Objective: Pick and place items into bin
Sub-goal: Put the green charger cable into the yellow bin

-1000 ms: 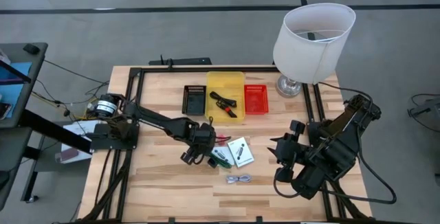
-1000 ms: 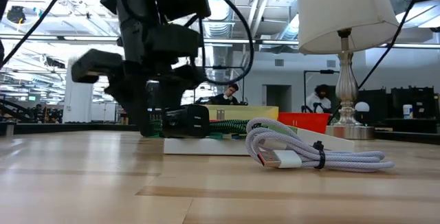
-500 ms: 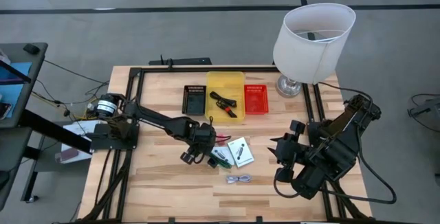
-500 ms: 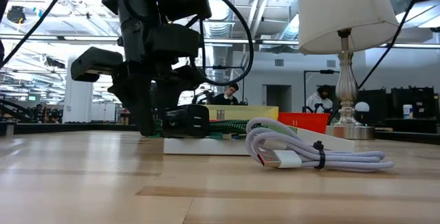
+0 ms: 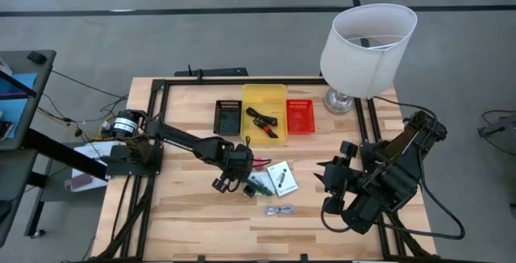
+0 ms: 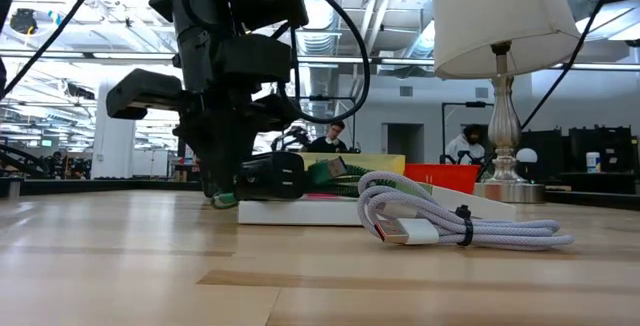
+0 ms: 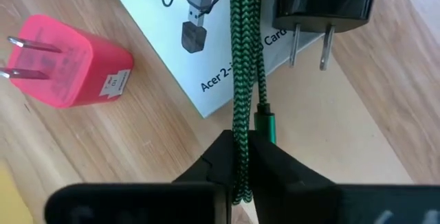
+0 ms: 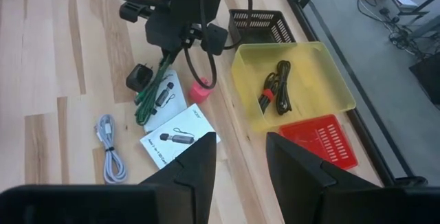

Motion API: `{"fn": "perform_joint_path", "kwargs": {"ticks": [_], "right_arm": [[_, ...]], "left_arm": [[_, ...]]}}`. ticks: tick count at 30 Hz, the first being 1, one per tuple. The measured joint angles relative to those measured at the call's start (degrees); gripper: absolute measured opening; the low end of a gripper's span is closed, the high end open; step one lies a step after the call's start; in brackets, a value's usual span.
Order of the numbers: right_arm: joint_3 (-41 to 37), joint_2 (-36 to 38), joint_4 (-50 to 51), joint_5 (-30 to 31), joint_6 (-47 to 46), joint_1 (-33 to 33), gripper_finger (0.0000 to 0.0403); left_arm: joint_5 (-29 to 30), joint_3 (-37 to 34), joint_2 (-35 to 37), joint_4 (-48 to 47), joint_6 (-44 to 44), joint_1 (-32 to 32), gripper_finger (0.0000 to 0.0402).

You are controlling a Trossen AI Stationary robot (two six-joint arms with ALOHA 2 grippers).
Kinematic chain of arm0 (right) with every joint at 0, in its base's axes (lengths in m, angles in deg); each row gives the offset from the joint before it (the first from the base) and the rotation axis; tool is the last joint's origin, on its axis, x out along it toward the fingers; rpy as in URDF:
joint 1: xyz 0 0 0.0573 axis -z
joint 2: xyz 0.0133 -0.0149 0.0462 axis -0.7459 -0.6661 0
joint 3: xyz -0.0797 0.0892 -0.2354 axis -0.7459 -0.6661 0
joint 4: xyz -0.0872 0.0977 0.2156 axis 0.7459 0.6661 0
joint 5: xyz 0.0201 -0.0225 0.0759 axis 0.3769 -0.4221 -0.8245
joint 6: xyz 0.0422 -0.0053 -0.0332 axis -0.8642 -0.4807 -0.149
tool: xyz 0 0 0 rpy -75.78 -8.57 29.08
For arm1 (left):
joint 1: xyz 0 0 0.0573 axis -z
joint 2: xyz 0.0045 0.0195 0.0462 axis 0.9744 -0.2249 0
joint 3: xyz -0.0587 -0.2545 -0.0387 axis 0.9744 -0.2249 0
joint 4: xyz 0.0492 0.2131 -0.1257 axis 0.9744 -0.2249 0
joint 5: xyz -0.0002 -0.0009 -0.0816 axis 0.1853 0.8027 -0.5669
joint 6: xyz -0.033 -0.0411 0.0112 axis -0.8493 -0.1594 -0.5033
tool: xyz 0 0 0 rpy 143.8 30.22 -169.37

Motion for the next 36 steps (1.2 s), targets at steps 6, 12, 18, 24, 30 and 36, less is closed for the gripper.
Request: {"fn": "perform_joint_path", "kwargs": {"ticks": [6,12,18,24,30,36], "right_arm": [[0.0,0.0,0.0,0.0,0.0,0.0,0.0123],[0.0,0.0,0.0,0.0,0.0,0.0,0.0123],[0.0,0.0,0.0,0.0,0.0,0.0,0.0123],[0.0,0.0,0.0,0.0,0.0,0.0,0.0123],[0.0,0.0,0.0,0.0,-0.3,0.0,0.0123],[0.0,0.0,0.0,0.0,-0.4,0.0,0.0123]], "left_arm": [[1.4,0.0,0.2,0.0,0.0,0.0,0.0022],[5.0,0.0,1.8,-0.6,0.0,0.4,0.0015],[9.1,0.0,3.4,-1.9,0.0,1.6,0.002],[12.1,0.0,4.8,-3.0,-0.2,1.9,0.0018],[15.7,0.0,7.3,-3.5,0.0,1.9,0.0021],[23.7,0.0,11.3,-3.8,1.6,1.5,0.0019]]}}
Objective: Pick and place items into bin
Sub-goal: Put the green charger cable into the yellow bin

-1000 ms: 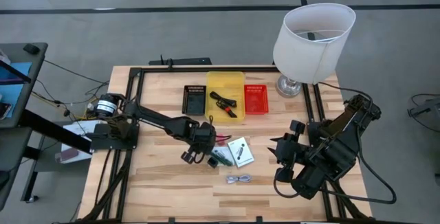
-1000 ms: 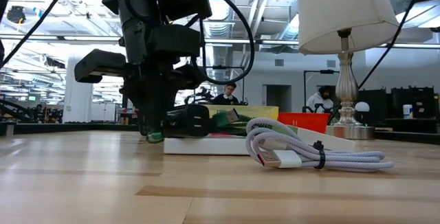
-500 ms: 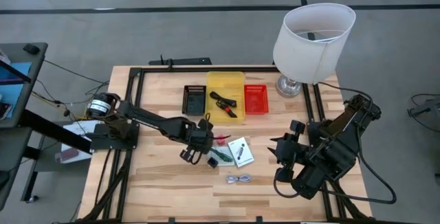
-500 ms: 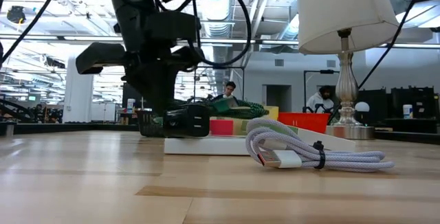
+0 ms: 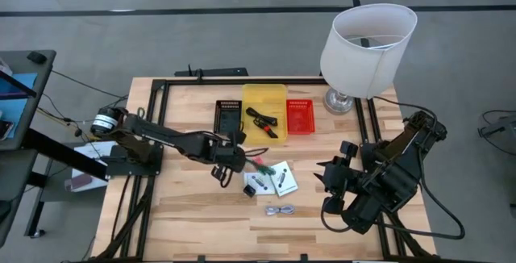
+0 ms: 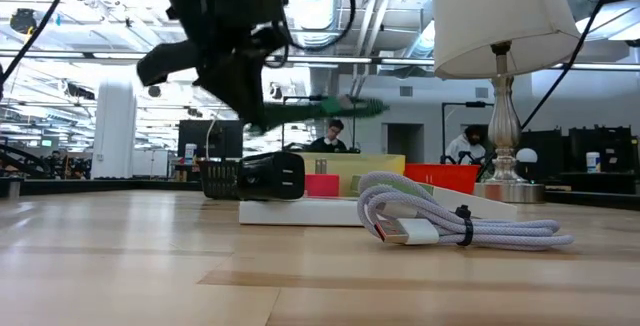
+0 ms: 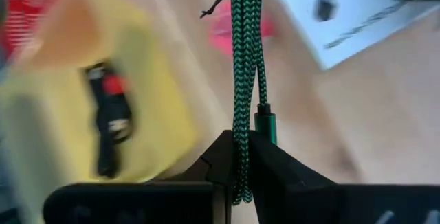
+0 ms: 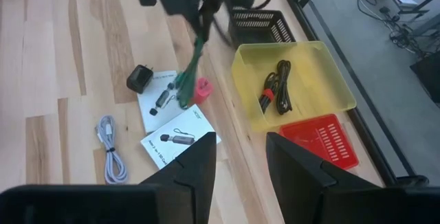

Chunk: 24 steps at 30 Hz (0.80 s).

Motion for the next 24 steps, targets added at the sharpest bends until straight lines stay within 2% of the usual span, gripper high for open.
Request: {"fn": "perform_joint_path", "kwargs": {"ticks": [8,11,15,24], "right_arm": [[0.0,0.0,0.0,0.0,0.0,0.0,0.0123],[0.0,0.0,0.0,0.0,0.0,0.0,0.0123],[0.0,0.0,0.0,-0.9,0.0,0.2,0.0123],[0.0,0.0,0.0,-3.0,0.3,1.3,0.0123]], "left_arm": [[16.3,0.0,4.2,5.1,1.8,-3.7,0.002],[18.9,0.9,4.1,7.4,2.7,-6.4,0.002],[17.5,4.1,3.4,8.4,0.5,-10.4,0.002],[5.6,10.4,3.4,7.8,-8.2,-17.1,0.0021]]}}
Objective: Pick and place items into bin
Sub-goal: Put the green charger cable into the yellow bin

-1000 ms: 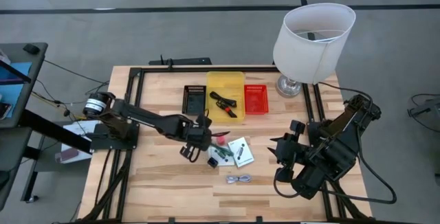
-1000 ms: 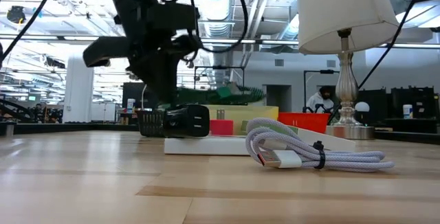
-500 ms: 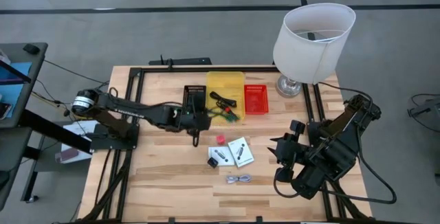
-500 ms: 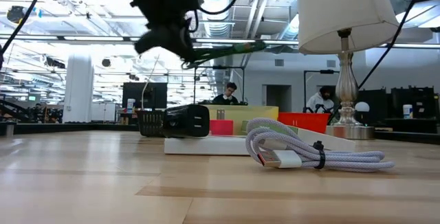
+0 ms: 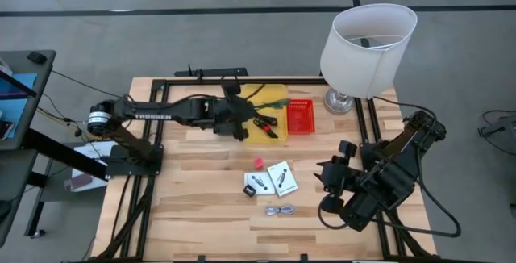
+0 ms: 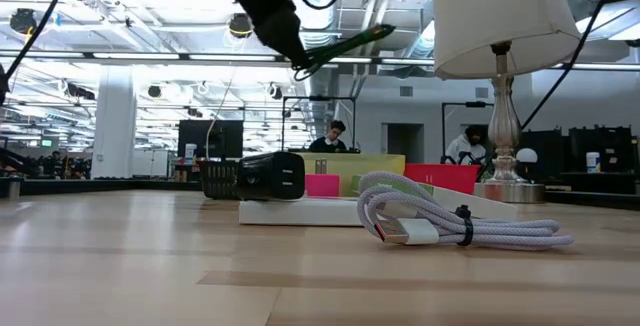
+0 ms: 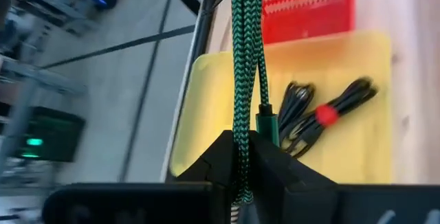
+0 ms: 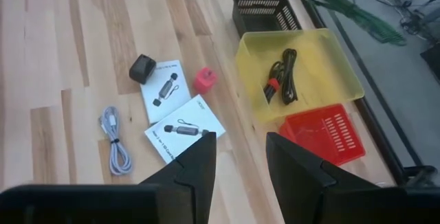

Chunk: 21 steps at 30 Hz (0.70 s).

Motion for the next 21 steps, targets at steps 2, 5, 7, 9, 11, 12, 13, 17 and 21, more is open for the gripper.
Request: {"fn": "perform_joint_path", "kwargs": {"ticks": [2,5,7,9,11,12,13,17,21], "right_arm": [[0.0,0.0,0.0,0.0,0.3,0.0,0.0123],[0.0,0.0,0.0,-0.1,1.1,0.3,0.0123],[0.0,0.0,0.0,-0.1,1.1,0.3,0.0123],[0.0,0.0,0.0,-0.1,1.2,0.3,0.0123],[0.0,0.0,0.0,-0.1,1.2,0.3,0.0123],[0.0,0.0,0.0,-0.1,1.2,0.3,0.0123],[0.0,0.0,0.0,-0.1,1.2,0.3,0.0123],[0.0,0.0,0.0,-0.4,1.0,0.3,0.0123],[0.0,0.0,0.0,-0.9,0.7,0.3,0.0123]], "left_arm": [[-3.3,0.4,0.0,-0.2,-2.7,-1.2,0.0021],[-6.6,0.5,0.0,-1.2,-6.4,-2.9,0.0021],[-7.9,0.5,-0.6,-2.1,-8.2,-3.7,0.0021],[-8.9,0.5,-1.4,-4.2,-9.7,-4.9,0.0021],[-9.8,0.5,-2.7,-3.8,-10.4,-5.6,0.0021],[-10.1,0.5,-3.1,-4.9,-10.5,-6.0,0.0021],[-10.0,0.5,-3.8,-5.5,-10.7,-6.1,0.0021],[-9.9,0.7,-5.4,-4.9,-10.8,-6.3,0.0021],[-9.8,0.7,-5.5,-4.2,-11.2,-6.3,0.0027]]}}
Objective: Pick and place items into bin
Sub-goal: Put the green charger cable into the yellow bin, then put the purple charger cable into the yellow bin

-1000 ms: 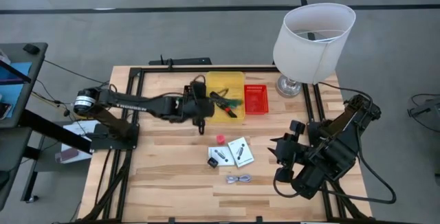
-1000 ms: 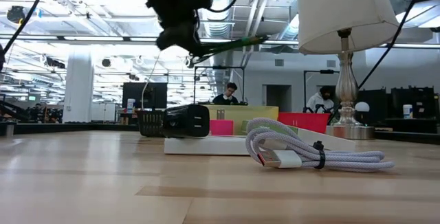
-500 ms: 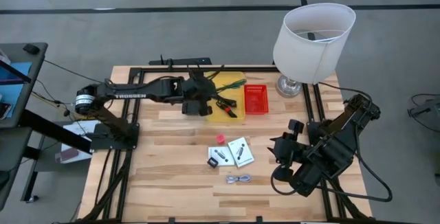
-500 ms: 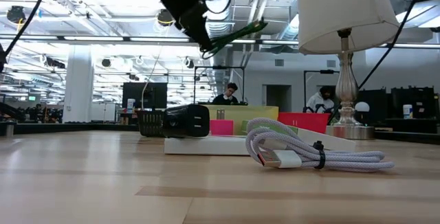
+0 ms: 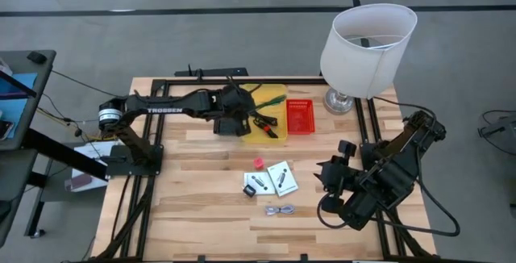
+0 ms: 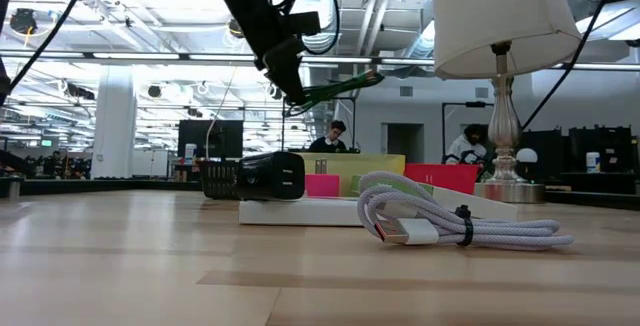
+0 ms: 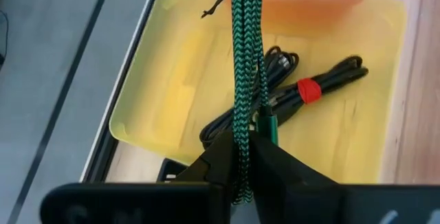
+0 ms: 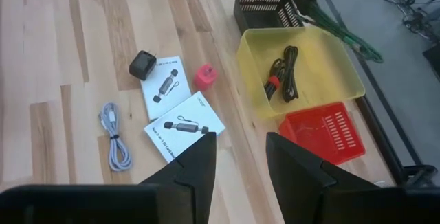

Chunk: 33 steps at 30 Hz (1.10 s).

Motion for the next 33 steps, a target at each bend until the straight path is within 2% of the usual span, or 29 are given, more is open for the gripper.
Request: {"fn": "perform_joint_path", "kwargs": {"ticks": [13,24,33], "right_arm": [[0.0,0.0,0.0,-0.3,-0.2,0.0,0.0123],[0.0,0.0,0.0,-0.4,-1.1,0.0,0.0123],[0.0,0.0,-0.6,-3.6,-2.8,0.0,0.0123]], "left_arm": [[0.7,0.0,0.0,1.9,1.0,0.0,0.0051],[0.6,0.0,0.1,5.0,2.1,0.2,0.0094],[-0.9,0.0,1.7,6.2,10.5,3.8,0.0112]]}}
